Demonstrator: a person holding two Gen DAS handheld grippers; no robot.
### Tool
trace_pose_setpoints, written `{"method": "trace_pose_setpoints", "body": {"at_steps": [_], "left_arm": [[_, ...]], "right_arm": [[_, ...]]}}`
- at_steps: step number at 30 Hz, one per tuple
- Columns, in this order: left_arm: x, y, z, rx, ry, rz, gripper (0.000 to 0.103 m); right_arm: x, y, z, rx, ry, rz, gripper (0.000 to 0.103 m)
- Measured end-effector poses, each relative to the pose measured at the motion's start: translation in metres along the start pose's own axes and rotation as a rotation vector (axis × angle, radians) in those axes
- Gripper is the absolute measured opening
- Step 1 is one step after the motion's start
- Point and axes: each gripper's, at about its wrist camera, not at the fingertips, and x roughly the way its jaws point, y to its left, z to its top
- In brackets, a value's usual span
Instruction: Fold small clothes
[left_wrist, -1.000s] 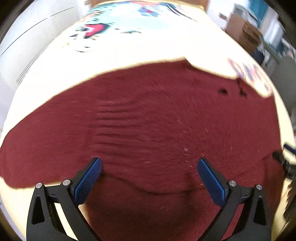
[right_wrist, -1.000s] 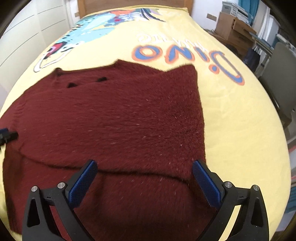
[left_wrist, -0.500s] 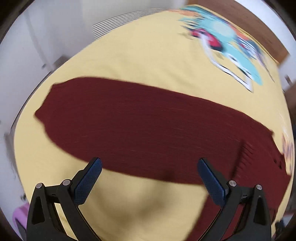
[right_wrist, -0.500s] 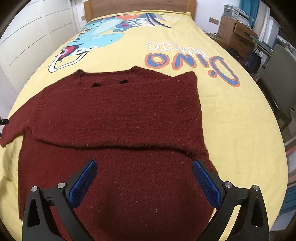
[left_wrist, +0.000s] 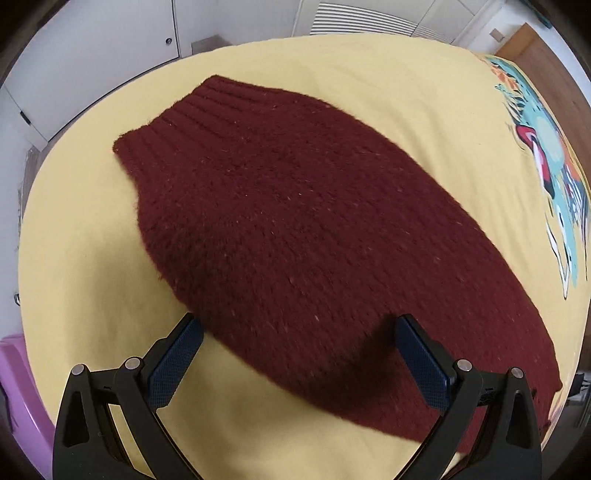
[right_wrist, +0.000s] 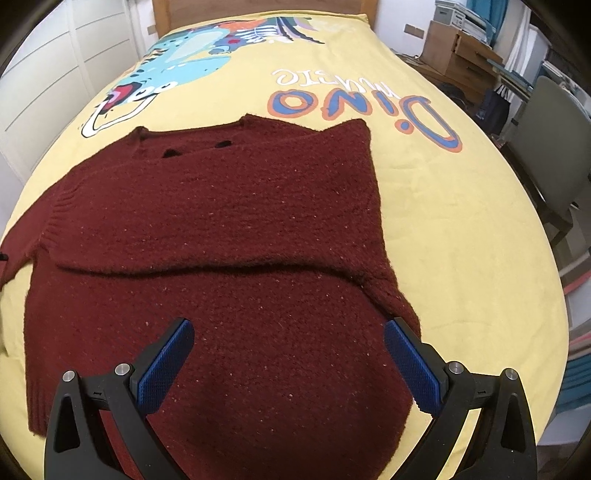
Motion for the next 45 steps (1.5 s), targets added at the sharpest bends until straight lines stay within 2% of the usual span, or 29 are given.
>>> {"method": "trace_pose_setpoints", "body": {"at_steps": [4,6,7,8,9,11,12,13,17,23,28,36,39,45], "left_arm": [[0.004,0.001,0.009,0.006,0.004,-0.005,0.101],[0.010,-0.002,0.013,0.013,0.001,-0.016,0.096],[0.008,-0.002,0.014,0.022,-0.006,-0.022,0.083],[0.007,0.004,0.015,0.034,-0.014,-0.025,0.066],[0.007,0.002,0.014,0.047,-0.021,-0.027,0.058],[0.004,-0.002,0.014,0.075,-0.020,-0.062,0.021],[0.004,-0.004,0.016,0.083,-0.008,-0.090,0.014],[0.000,-0.007,0.018,0.094,0.002,-0.093,0.013],[-0.022,-0.036,0.018,0.235,-0.053,-0.049,0.012],[-0.059,-0.078,-0.006,0.412,-0.084,-0.092,0.012],[-0.087,-0.126,-0.053,0.567,-0.101,-0.148,0.011],[-0.121,-0.224,-0.132,0.795,-0.107,-0.294,0.011],[-0.120,-0.268,-0.162,0.876,-0.103,-0.325,0.011],[-0.104,-0.341,-0.224,0.973,-0.062,-0.400,0.011]], "right_arm": [[0.000,-0.001,0.000,0.001,0.002,-0.006,0.103],[0.001,-0.001,0.001,0.002,0.001,-0.006,0.103],[0.001,-0.001,0.001,0.006,0.002,-0.003,0.103],[0.002,-0.002,0.002,0.009,0.002,-0.002,0.103],[0.002,-0.002,0.002,0.011,0.002,-0.002,0.103],[0.004,-0.003,0.003,0.012,0.003,-0.006,0.103],[0.004,-0.003,0.003,0.011,0.003,-0.007,0.103],[0.004,-0.003,0.003,0.010,0.003,-0.007,0.103],[0.005,-0.004,0.008,-0.002,-0.004,-0.015,0.103],[0.006,-0.012,0.024,0.023,-0.017,-0.026,0.103],[0.002,-0.015,0.034,0.036,-0.040,-0.013,0.103],[-0.009,-0.022,0.057,0.028,-0.073,-0.016,0.103],[-0.015,-0.027,0.067,0.017,-0.087,-0.026,0.103],[-0.022,-0.036,0.075,0.025,-0.101,-0.035,0.103]]}}
